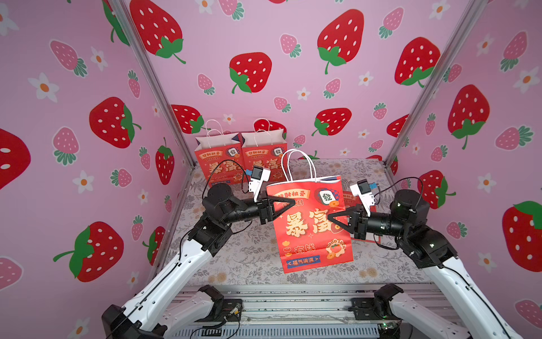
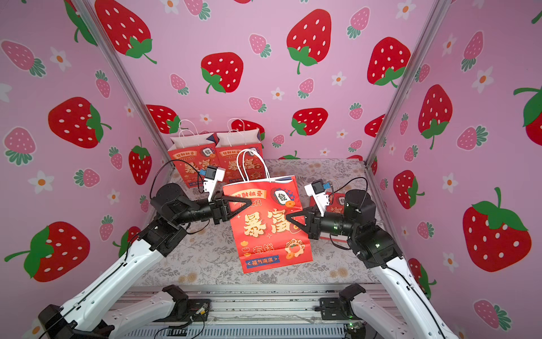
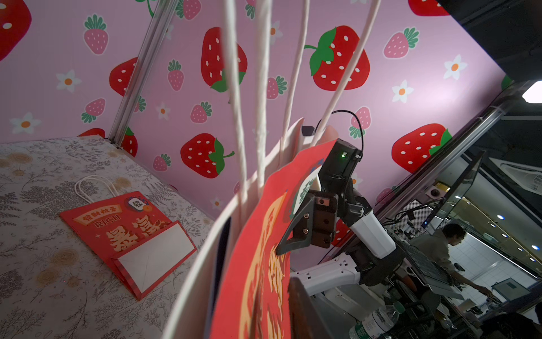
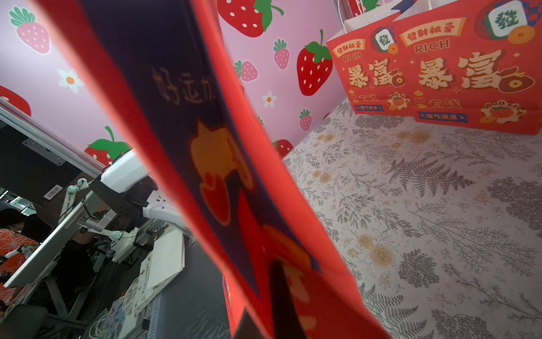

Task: Put away the paper bag
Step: Press the paper bag.

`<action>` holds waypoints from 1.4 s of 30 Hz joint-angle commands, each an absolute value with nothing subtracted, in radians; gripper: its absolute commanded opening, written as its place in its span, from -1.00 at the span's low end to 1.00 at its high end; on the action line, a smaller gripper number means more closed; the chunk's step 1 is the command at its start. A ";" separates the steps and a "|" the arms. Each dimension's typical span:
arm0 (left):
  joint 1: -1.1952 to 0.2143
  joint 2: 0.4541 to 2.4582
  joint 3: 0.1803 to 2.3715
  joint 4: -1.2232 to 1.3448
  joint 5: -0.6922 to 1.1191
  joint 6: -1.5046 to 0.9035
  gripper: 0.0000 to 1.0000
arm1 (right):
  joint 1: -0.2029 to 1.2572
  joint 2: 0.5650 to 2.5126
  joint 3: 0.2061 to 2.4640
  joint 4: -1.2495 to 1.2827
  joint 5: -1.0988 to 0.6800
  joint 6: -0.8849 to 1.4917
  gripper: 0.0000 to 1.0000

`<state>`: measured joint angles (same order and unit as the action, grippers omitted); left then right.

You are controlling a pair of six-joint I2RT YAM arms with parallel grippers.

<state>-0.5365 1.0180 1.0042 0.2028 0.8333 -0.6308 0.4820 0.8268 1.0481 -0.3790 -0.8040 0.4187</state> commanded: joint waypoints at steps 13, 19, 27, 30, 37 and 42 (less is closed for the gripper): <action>-0.564 1.007 1.015 0.239 0.836 -0.604 -0.37 | 0.501 0.796 1.046 -0.315 -0.721 0.446 -1.00; -0.569 1.006 1.014 0.244 0.826 -0.603 -0.43 | 0.512 0.805 1.045 -0.323 -0.710 0.436 -1.00; -0.569 0.993 1.005 0.234 0.795 -0.595 -0.80 | 0.513 0.795 1.046 -0.345 -0.692 0.420 -1.00; -0.569 0.998 1.008 0.217 0.789 -0.583 -1.00 | 0.514 0.793 1.047 -0.352 -0.680 0.418 -0.95; -0.557 1.006 1.033 0.061 0.773 -0.489 -1.00 | 0.512 0.781 1.033 -0.367 -0.632 0.419 0.01; -0.485 1.021 1.063 -0.042 0.871 -0.423 -1.00 | 0.505 0.750 1.034 -0.397 -0.591 0.403 0.80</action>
